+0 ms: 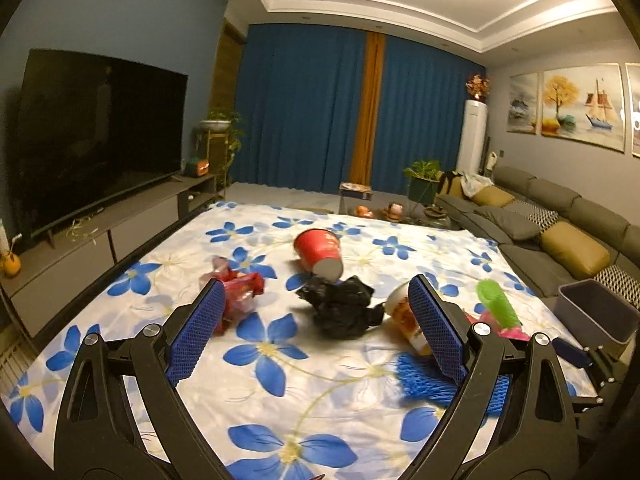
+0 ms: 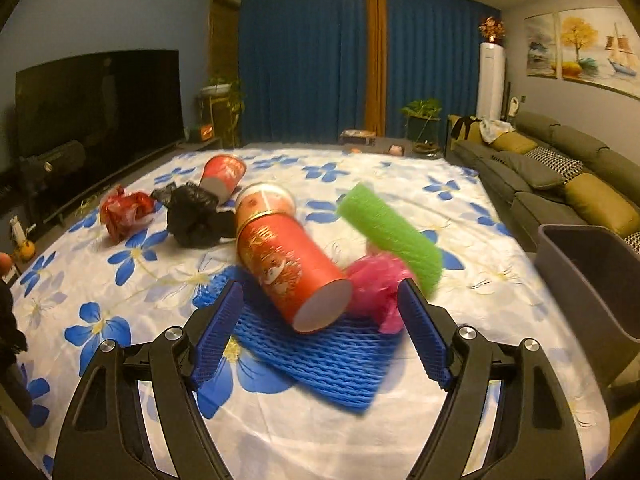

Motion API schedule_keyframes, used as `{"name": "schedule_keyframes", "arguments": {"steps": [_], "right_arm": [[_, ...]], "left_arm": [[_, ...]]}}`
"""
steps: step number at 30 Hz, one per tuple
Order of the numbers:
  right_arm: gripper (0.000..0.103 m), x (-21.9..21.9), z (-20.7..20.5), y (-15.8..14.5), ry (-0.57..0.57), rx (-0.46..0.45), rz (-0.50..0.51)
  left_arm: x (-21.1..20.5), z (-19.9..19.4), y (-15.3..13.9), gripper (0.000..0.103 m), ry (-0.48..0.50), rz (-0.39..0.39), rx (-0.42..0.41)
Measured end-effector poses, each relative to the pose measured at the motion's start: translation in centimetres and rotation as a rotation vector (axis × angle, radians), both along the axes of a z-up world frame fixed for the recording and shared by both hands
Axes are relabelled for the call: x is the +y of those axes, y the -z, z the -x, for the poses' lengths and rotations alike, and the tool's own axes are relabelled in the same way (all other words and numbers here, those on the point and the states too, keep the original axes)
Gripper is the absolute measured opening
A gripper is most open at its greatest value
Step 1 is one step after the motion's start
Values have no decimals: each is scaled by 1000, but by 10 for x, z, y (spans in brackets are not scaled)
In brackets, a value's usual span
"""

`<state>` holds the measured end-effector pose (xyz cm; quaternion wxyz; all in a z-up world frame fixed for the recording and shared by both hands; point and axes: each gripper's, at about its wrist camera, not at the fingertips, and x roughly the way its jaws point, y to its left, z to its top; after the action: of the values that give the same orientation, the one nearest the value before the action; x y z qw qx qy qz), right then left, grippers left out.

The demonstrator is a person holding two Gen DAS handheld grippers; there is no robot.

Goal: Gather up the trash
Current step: 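Return both tools to the bed and grasp the red printed can with the right tool, then grasp the blue foam net with the left tool while the right tool holds the red can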

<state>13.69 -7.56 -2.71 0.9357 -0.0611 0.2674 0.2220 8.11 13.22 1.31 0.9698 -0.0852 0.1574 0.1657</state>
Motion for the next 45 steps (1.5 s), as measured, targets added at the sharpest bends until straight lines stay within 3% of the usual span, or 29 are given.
{"name": "schedule_keyframes", "arguments": {"steps": [16,22,24,25,39,45], "right_arm": [[77,40,-33,17,-70,39,114],[67,46,-43,24,-79,82,146],[55,46,-47,27,-79,102,150],[55,46,-47,27,-78,108,151],[53,18,-33,17,-52,90,45],[53,-11,-17,-1,-12,51,-50]], "left_arm": [[10,-3,7,91,-2,24,13],[9,-6,10,91,0,28,22],[9,-8,11,91,1,29,28],[9,-9,12,91,3,29,32],[8,-13,16,91,21,38,51],[-7,-22,22,91,104,44,79]]}}
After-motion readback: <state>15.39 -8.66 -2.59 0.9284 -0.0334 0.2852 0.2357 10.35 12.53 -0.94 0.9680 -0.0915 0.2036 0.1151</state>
